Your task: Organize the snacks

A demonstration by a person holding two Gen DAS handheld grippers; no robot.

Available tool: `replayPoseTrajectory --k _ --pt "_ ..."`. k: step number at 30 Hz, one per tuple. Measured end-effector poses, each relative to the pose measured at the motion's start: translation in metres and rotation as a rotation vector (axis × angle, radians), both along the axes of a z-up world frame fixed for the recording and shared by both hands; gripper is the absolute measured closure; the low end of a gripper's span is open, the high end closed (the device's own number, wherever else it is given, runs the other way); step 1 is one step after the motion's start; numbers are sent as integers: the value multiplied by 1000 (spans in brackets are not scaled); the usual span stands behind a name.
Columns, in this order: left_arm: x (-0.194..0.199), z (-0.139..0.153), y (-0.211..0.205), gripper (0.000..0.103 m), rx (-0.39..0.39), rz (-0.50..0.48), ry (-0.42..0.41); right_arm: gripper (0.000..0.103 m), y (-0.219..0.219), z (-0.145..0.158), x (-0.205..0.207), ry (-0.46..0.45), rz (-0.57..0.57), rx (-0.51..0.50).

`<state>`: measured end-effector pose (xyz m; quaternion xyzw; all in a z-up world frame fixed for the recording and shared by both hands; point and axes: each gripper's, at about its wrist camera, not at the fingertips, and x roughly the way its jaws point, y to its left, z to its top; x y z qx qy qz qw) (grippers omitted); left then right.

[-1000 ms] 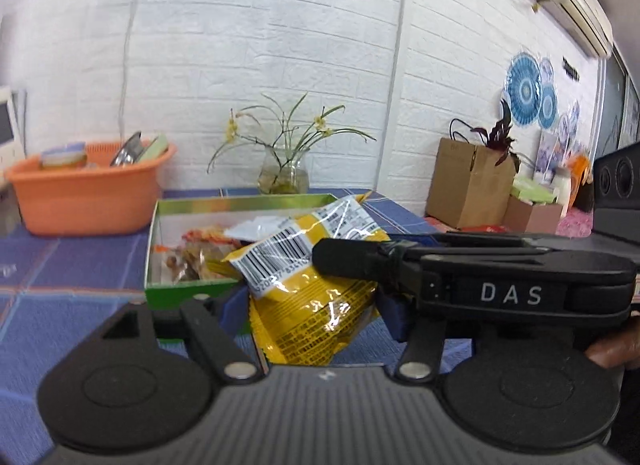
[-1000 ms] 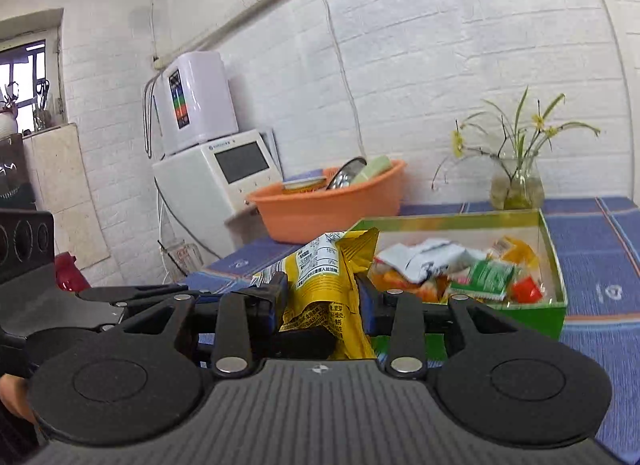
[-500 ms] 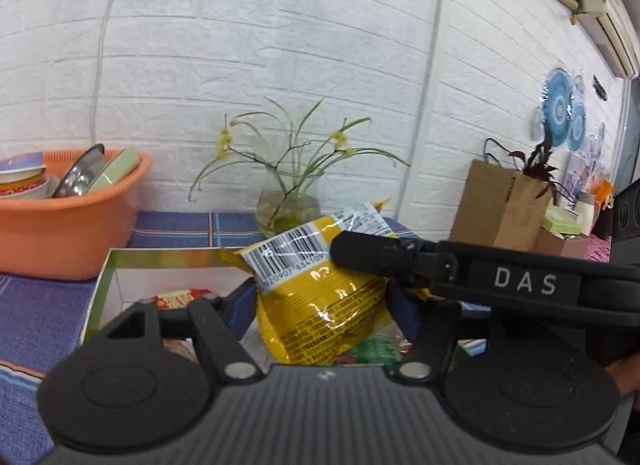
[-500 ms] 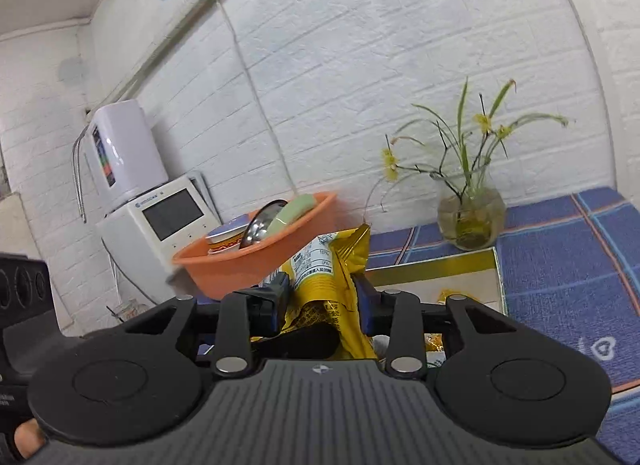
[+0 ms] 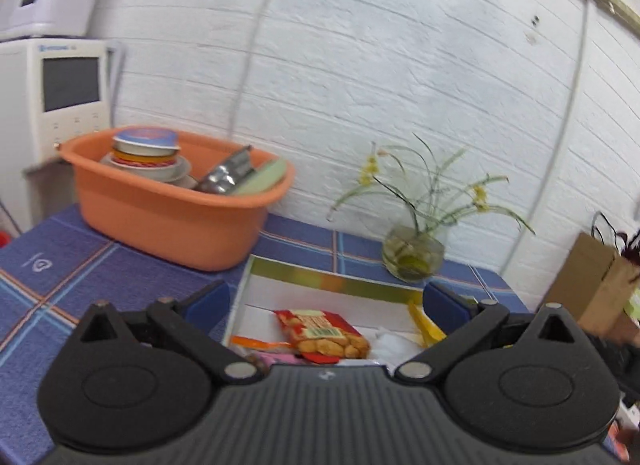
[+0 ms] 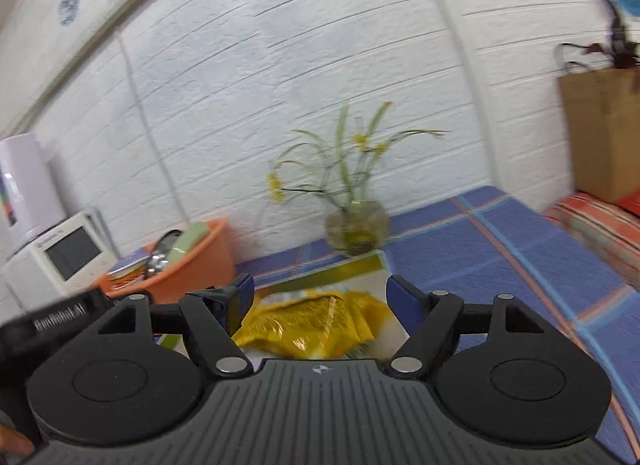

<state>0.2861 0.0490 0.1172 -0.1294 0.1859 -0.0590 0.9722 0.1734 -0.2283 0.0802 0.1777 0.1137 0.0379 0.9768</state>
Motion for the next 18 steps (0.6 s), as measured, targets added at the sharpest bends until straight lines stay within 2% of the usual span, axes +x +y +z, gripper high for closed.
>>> replayPoseTrajectory --k 3,5,8,10,11,13,15,18 --pt "-18 9 4 0 21 40 -28 0 -3 -10 -35 -4 -72 6" --pt "-31 14 0 0 88 45 -41 0 -3 -19 -56 -12 -83 -17" --pt "-59 14 -12 0 189 45 -85 0 -1 -31 -82 -19 -43 -80" --pt "-79 10 -20 0 228 1 -73 0 2 -37 -97 -26 7 -138" --pt "-90 8 -23 0 252 -26 -42 0 4 -39 -105 -35 21 -158" --pt "-114 -2 -24 0 259 -53 -12 0 8 -42 -121 -47 33 -191" --pt "-139 -17 -24 0 252 -23 5 0 14 -45 -136 -55 37 -217" --pt "-163 -40 -23 0 241 28 24 0 23 -53 -151 -63 -21 -265"
